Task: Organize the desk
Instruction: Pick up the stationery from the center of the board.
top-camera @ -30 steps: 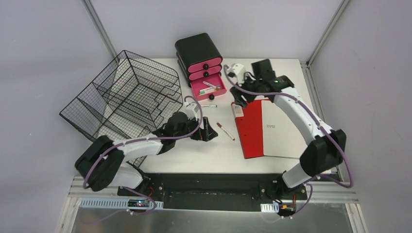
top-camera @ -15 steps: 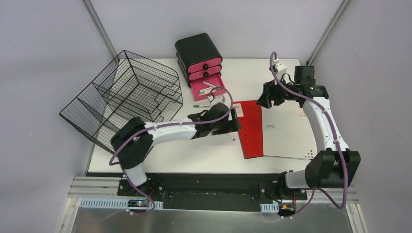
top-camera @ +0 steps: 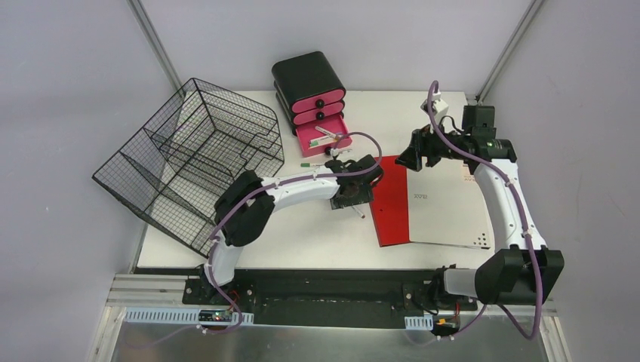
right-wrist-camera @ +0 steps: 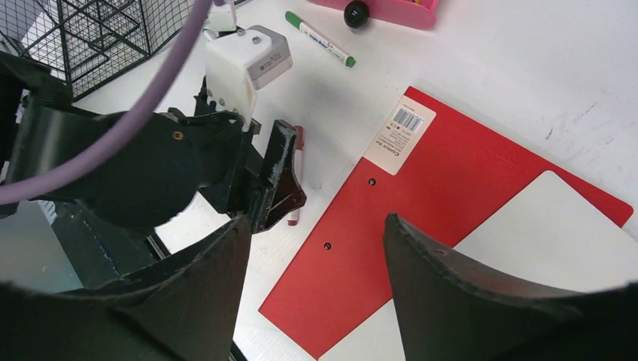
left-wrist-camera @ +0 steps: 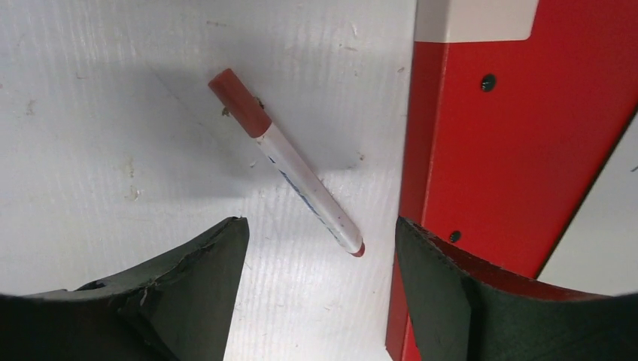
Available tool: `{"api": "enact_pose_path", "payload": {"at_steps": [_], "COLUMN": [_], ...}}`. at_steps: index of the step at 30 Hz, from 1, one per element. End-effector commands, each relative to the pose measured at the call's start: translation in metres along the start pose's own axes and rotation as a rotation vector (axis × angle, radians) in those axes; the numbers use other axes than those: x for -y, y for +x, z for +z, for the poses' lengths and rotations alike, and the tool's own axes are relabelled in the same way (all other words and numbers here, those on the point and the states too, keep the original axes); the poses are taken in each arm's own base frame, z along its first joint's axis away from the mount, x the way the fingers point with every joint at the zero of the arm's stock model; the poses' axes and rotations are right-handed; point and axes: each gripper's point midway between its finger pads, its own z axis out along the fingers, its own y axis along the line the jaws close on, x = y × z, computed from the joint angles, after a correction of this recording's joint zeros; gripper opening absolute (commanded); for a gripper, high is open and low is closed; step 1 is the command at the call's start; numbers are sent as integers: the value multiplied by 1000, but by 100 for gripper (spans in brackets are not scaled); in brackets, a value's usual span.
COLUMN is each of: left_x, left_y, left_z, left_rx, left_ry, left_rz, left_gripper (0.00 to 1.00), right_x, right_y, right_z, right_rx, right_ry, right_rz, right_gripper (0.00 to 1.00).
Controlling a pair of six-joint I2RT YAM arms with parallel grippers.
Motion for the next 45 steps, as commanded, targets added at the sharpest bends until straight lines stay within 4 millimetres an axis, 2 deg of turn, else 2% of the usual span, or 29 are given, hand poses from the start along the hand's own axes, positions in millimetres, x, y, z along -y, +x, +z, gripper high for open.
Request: {"api": "enact_pose_path", "payload": {"at_steps": [1, 12, 18, 24, 37, 45], "left_x": [-6, -12, -19, -28, -47, -64], "left_y": [-6, 2, 11, 17, 21, 22], "left_z": [-5, 13, 20, 20, 18, 17], "left_rx": [11, -36, -76, -91, -86, -73], "left_ry": [-88, -197, -243, -270, -316, -359], "left_rz": [-10, 37, 54, 46, 64, 91], "left_gripper": [72, 71, 62, 54, 52, 35], "right_x": [-14, -31, -41, -51, -71, -72], "right_y": [-12, -3, -6, -6, -1, -2], "right_z": [0, 22, 20, 21, 31, 30], "right_rx": [39, -41, -33, -32, -62, -61], "right_ry": [-35, -35, -45, -65, -108, -98], "right_rz": [-55, -151, -189, -215, -274, -286], "right_gripper": [67, 67, 67, 68, 68, 68]}}
